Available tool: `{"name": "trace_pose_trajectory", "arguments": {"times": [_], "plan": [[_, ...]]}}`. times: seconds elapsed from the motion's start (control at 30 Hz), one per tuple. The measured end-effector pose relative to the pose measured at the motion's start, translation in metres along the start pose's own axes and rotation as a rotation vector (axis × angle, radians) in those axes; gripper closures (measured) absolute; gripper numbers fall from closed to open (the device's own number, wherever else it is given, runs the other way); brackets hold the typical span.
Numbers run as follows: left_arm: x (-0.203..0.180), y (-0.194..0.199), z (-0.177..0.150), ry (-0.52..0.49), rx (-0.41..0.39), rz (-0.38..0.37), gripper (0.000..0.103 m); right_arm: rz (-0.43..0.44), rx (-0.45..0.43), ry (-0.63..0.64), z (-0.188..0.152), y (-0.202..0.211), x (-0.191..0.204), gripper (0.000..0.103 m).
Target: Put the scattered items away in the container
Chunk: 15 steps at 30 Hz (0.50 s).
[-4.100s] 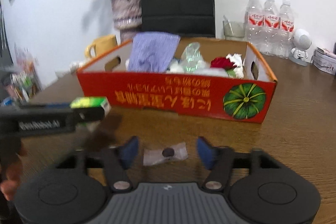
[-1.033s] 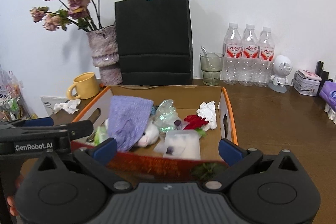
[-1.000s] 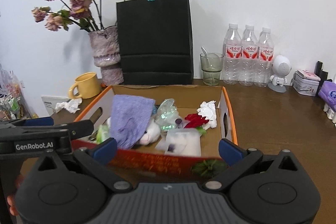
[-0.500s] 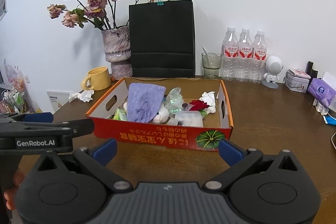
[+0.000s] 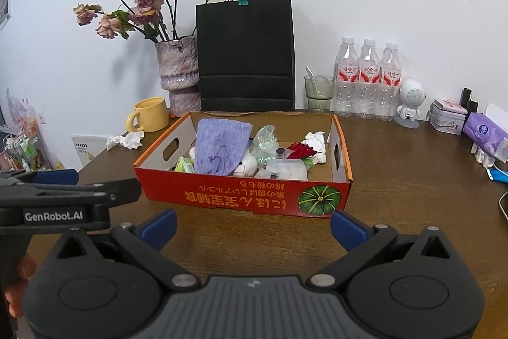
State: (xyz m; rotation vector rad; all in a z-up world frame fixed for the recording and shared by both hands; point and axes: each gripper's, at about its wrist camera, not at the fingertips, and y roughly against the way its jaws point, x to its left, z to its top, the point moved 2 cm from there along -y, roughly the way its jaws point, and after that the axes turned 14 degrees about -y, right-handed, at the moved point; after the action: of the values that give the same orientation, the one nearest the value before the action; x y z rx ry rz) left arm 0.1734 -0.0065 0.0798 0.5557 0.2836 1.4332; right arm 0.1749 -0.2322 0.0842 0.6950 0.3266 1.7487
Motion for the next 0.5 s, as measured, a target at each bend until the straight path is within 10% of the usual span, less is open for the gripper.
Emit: {"name": "trace_pose_trajectory", "arguments": {"times": [0.5], "plan": [[0.0013,-0.0003,-0.0010,0.006,0.010,0.000,0.000,-0.003,0.006,-0.001,-0.0020,-0.0020,0.0008,0.000]]}}
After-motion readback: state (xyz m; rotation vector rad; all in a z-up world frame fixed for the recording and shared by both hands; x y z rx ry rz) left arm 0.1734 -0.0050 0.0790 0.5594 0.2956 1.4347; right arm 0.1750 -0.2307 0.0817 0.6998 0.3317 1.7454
